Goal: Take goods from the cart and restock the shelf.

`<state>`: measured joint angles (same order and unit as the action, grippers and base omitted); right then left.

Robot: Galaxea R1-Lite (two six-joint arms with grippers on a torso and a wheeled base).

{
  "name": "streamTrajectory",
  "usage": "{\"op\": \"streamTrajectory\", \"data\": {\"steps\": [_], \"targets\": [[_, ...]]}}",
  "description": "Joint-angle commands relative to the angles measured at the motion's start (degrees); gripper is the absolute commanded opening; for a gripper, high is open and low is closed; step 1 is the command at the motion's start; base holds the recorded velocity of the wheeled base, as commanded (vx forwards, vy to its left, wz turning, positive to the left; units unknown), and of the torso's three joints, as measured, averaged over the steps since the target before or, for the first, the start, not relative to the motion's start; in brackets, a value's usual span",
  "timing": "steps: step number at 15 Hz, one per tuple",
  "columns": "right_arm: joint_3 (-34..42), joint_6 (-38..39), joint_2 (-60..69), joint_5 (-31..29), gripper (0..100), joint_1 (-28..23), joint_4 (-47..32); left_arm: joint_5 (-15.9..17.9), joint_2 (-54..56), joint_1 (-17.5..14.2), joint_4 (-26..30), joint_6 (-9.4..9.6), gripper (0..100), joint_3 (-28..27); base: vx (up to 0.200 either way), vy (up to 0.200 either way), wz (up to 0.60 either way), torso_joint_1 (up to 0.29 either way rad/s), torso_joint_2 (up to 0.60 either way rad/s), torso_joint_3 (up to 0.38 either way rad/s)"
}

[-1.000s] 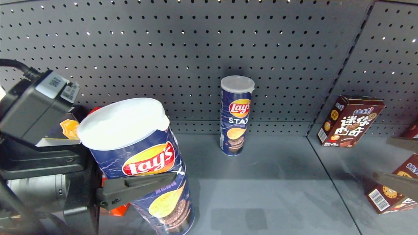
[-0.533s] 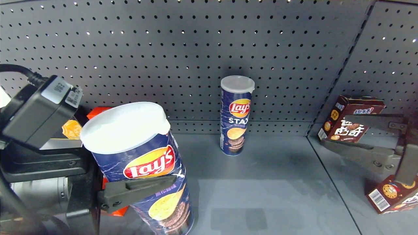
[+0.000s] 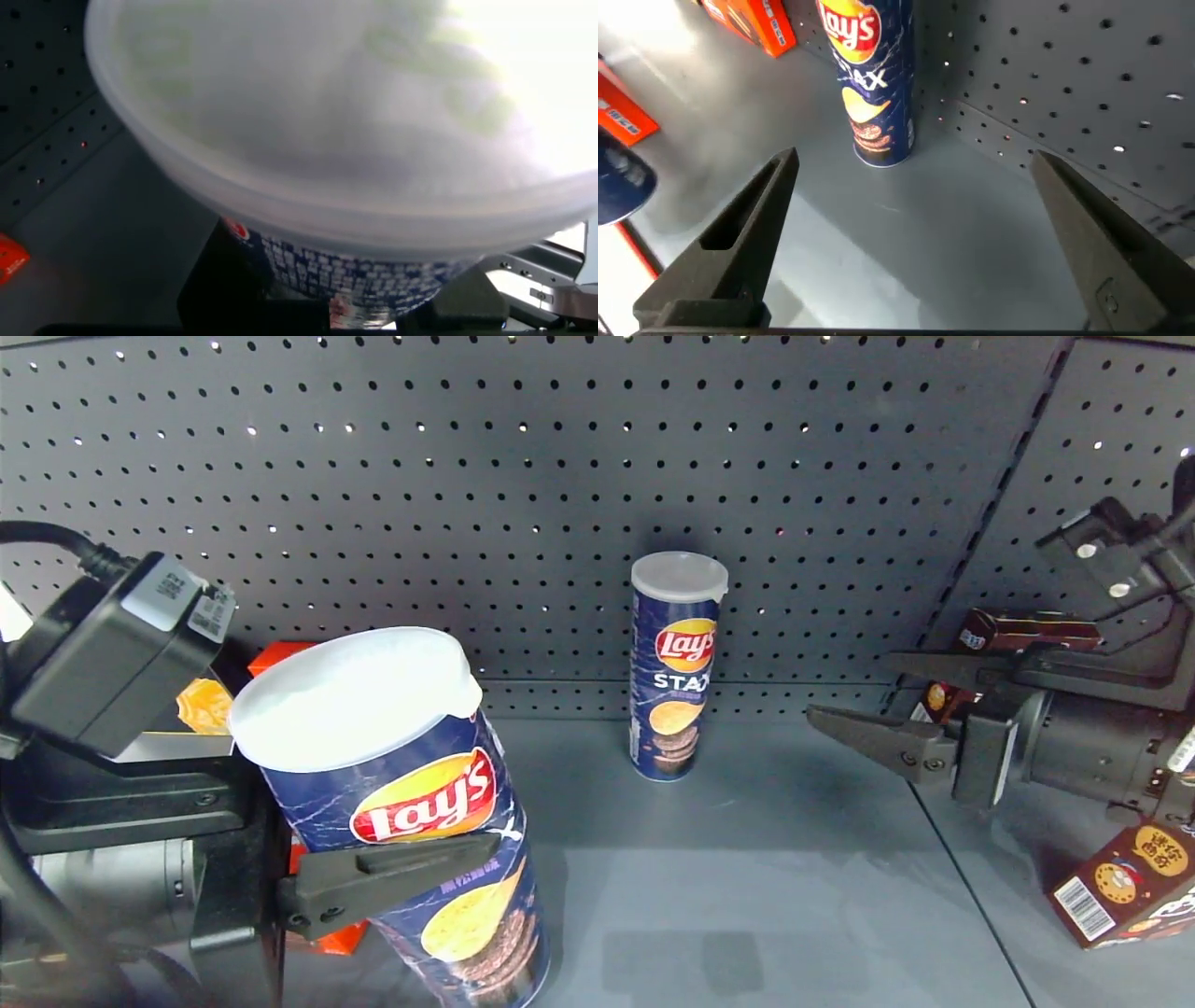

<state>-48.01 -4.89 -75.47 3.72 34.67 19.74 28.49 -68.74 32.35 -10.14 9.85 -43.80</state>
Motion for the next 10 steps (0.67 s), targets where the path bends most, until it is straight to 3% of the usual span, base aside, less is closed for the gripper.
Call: {"op": "streamTrajectory", "data": {"steps": [1,10], "targets": [[0.11,-0.03,-2.84,0.15,100,0.05,1.18,-0.01,0.01,-0.01,0.04,-0.01,0,0.29,0.000,0.000,0.00,0.000,0.00,0.000],[-0.07,0.05,-9.25,3.66,100,-0.48,9.00,-0.10,0.19,-0.01,0.21,-0.01,0,0.91,0.000,0.000,0.00,0.000,0.00,0.000]]}}
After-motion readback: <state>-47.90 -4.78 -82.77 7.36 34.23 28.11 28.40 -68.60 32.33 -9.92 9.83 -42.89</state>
